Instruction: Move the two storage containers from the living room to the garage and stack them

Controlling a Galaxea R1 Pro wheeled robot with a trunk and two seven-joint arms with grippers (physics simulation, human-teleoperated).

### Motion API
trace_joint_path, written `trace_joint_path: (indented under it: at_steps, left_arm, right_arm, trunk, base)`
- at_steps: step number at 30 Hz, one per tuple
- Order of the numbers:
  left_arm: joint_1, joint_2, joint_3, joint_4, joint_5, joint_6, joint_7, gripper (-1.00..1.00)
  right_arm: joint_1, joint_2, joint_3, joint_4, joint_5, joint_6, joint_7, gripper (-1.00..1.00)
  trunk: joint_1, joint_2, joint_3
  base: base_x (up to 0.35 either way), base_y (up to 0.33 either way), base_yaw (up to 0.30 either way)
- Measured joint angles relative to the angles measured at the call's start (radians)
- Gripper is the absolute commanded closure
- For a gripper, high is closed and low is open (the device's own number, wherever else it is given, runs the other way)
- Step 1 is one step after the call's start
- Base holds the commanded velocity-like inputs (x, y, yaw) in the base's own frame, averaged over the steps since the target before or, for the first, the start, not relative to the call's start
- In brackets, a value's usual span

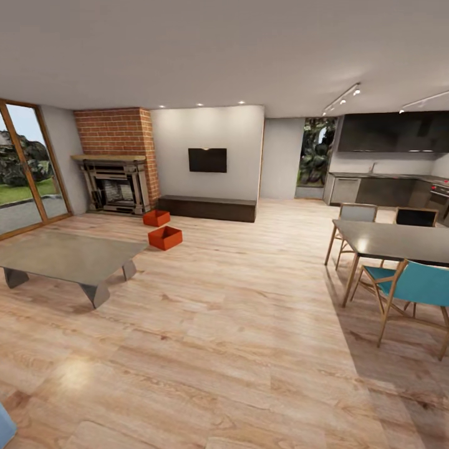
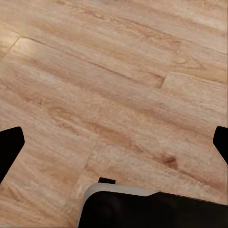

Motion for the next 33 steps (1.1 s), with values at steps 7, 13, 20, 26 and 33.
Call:
trace_joint_path:
  at_steps: [7, 13, 20, 26, 33]
  left_arm:
    - [0.000, 0.000, 0.000, 0.000, 0.000, 0.000, 0.000, -1.00]
    - [0.000, 0.000, 0.000, 0.000, 0.000, 0.000, 0.000, -1.00]
    - [0.000, 0.000, 0.000, 0.000, 0.000, 0.000, 0.000, -1.00]
    - [0.000, 0.000, 0.000, 0.000, 0.000, 0.000, 0.000, -1.00]
    - [0.000, 0.000, 0.000, 0.000, 0.000, 0.000, 0.000, -1.00]
  right_arm:
    - [0.000, 0.000, 0.000, 0.000, 0.000, 0.001, 0.000, -1.00]
    - [0.000, 0.000, 0.000, 0.000, 0.000, 0.001, 0.000, -1.00]
    - [0.000, 0.000, 0.000, 0.000, 0.000, 0.001, 0.000, -1.00]
    - [0.000, 0.000, 0.000, 0.000, 0.000, 0.001, 0.000, -1.00]
    - [0.000, 0.000, 0.000, 0.000, 0.000, 0.001, 0.000, -1.00]
  trunk:
    - [0.000, 0.000, 0.000]
    - [0.000, 0.000, 0.000]
    - [0.000, 0.000, 0.000]
    - [0.000, 0.000, 0.000]
    - [0.000, 0.000, 0.000]
  base:
    - [0.327, 0.000, 0.043]
    - [0.327, 0.000, 0.213]
    - [0.327, 0.000, 0.247]
    - [0.327, 0.000, 0.233]
    - [0.327, 0.000, 0.055]
